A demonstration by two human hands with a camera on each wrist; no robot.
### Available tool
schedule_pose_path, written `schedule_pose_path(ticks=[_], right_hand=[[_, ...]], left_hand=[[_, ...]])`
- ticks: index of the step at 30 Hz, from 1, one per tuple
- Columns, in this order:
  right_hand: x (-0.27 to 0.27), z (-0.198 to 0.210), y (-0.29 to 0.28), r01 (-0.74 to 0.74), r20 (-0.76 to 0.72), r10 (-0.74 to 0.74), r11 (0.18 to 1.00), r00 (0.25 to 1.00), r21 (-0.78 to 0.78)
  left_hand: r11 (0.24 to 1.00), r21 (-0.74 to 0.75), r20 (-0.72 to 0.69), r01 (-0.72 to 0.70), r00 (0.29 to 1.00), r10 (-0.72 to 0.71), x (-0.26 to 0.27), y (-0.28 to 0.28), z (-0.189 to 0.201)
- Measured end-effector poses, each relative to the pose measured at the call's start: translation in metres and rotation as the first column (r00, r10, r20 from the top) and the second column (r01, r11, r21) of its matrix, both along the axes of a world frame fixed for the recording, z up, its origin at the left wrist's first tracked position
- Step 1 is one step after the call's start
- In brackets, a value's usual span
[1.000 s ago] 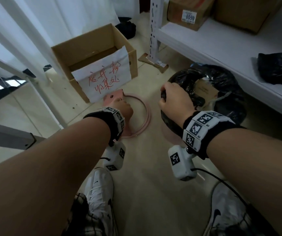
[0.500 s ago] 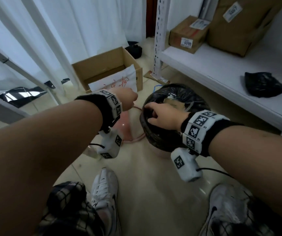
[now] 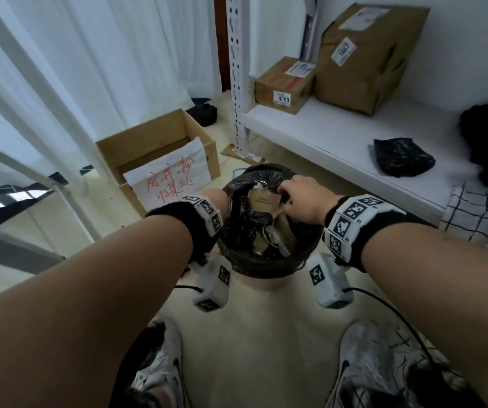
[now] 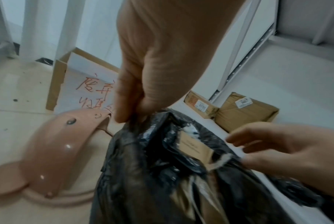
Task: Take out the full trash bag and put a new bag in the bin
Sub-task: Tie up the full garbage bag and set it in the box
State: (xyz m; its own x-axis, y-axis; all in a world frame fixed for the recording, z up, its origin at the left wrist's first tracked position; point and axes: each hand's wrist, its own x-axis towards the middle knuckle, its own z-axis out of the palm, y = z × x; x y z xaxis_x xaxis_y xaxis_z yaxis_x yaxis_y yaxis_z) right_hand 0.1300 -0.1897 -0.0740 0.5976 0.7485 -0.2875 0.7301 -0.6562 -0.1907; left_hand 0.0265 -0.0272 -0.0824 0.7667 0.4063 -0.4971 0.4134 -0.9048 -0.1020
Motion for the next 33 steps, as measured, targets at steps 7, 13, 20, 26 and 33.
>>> schedule_pose_path(ticks=[7,13,20,26,33], right_hand=[[0.023,-0.011,-0.015,0.076,0.047,-0.083,0.988,0.995,0.132],[0.024,-0.017,-0.001,0.067,0.04,-0.074,0.984,0.996,0.163],[0.013,-0.011,0.019,0.037,0.036,-0.044,0.981,0.998,0.188],[0.006,-0.009,0.025,0.02,0.039,-0.028,0.982,0.999,0.185],[0.009,-0.012,0.029,0.0,0.048,-0.01,0.979,0.999,0.204]], left_hand=[[0.997,-0.007,0.161,-0.076,0.984,0.076,0.021,0.033,-0.006],[0.999,-0.049,0.371,-0.017,0.928,0.034,0.024,0.044,-0.007],[0.924,-0.356,0.566,0.137,0.818,0.097,0.015,0.037,0.002],[0.89,-0.355,0.337,-0.287,0.848,0.408,0.007,0.057,-0.015],[0.954,-0.237,0.589,-0.186,0.754,0.293,0.015,0.054,0.004]])
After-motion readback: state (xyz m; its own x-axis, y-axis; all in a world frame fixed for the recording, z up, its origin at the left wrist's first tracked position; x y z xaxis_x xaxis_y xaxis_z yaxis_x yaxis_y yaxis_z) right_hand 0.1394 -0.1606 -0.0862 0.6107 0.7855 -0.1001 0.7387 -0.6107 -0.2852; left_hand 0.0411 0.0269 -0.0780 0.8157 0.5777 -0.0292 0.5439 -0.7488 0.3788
